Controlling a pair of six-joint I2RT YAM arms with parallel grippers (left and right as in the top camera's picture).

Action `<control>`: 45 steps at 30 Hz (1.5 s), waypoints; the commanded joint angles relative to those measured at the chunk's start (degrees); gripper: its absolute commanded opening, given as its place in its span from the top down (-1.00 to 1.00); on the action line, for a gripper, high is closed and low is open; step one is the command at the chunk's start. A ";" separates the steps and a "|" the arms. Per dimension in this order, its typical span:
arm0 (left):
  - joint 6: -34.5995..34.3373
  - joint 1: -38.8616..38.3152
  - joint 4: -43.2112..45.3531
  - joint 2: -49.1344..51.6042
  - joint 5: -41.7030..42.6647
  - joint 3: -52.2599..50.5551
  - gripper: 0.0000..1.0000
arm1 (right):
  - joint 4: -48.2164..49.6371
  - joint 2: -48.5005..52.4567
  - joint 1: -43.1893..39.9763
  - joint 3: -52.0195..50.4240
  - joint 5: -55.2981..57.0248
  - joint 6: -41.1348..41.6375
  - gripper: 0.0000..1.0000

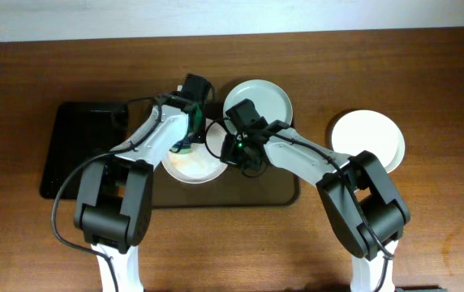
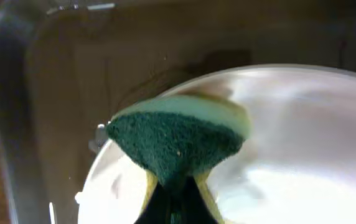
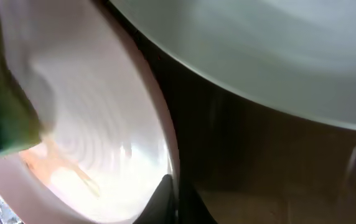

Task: Clean dirty plates on tray and stack at the side
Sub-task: 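Scrub the bottom white plate with the sponge in the left gripper, then carry the bottom plate right and stack it on the first plate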

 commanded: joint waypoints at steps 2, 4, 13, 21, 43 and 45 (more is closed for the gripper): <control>-4.24 1.01 -7.28 -4.83 0.96 2.95 0.99 | -0.63 1.01 -0.07 0.11 0.55 -0.87 0.92; -6.19 1.70 -11.13 -5.46 1.20 2.71 0.99 | -0.61 1.01 -0.07 0.09 0.52 -0.87 0.92; -7.17 0.42 0.24 -5.44 6.91 -13.94 0.99 | -0.59 1.01 -0.07 0.09 0.55 -0.85 0.92; -7.15 0.48 23.87 -6.34 -6.97 -22.12 0.99 | -0.66 1.01 -0.04 0.09 0.55 -0.87 0.92; -0.24 11.08 12.11 -21.66 9.22 -10.60 0.99 | -18.38 -11.10 0.11 7.72 11.45 -12.48 0.92; -0.24 11.08 10.47 -21.24 11.39 -10.60 0.99 | -21.66 -17.22 1.11 7.72 19.65 -14.86 0.92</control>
